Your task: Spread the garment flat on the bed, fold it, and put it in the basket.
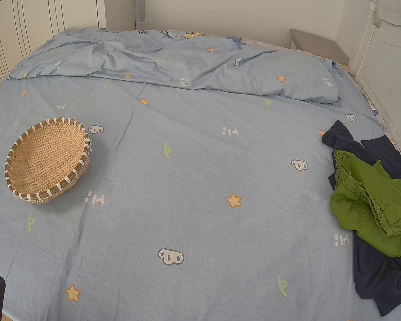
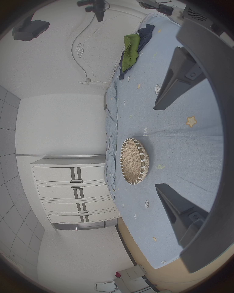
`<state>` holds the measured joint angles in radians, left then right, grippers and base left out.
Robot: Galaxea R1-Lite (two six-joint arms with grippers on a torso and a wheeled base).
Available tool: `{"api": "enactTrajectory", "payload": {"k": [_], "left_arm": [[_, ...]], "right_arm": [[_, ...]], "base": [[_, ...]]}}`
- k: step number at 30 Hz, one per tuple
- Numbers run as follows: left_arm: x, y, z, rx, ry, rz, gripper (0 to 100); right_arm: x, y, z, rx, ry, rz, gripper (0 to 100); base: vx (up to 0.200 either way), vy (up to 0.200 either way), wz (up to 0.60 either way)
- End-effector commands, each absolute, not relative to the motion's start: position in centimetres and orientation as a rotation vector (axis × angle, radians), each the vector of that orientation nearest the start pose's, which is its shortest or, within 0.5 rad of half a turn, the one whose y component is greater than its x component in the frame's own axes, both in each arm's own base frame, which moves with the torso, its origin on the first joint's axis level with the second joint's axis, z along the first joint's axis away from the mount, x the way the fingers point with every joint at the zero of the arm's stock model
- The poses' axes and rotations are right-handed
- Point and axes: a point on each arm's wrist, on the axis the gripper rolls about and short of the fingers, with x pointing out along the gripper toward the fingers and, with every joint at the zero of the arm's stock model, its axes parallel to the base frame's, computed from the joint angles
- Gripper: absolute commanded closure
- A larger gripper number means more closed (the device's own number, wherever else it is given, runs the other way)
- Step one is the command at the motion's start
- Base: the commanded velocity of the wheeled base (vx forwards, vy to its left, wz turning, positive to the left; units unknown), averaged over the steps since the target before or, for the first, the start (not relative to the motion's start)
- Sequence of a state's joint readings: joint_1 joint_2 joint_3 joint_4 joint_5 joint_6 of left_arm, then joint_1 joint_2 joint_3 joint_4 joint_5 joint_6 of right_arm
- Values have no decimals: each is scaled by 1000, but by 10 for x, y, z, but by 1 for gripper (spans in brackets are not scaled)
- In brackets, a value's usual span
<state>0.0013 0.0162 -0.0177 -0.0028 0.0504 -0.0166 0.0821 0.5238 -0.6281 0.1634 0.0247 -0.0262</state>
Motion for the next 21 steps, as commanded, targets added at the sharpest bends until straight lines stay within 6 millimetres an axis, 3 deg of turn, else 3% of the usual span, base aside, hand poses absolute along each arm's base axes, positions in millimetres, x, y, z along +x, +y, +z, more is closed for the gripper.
{"api": "enactTrajectory", "payload": {"k": [1, 11, 16, 21], "left_arm": [[-23, 1, 76, -17, -4, 52, 0], [-23, 1, 76, -17, -4, 52, 0], [-23, 1, 76, -17, -4, 52, 0], [-23, 1, 76, -17, -4, 52, 0]], "right_arm": [[168, 12, 276, -101, 428, 111, 0], [275, 21, 238, -121, 632, 111, 0], [304, 18, 232, -142, 650, 49, 0], [331, 13, 210, -144, 710, 10, 0]], "base": [[0, 0, 0], [0, 0, 0], [0, 0, 0], [0, 0, 0]]}}
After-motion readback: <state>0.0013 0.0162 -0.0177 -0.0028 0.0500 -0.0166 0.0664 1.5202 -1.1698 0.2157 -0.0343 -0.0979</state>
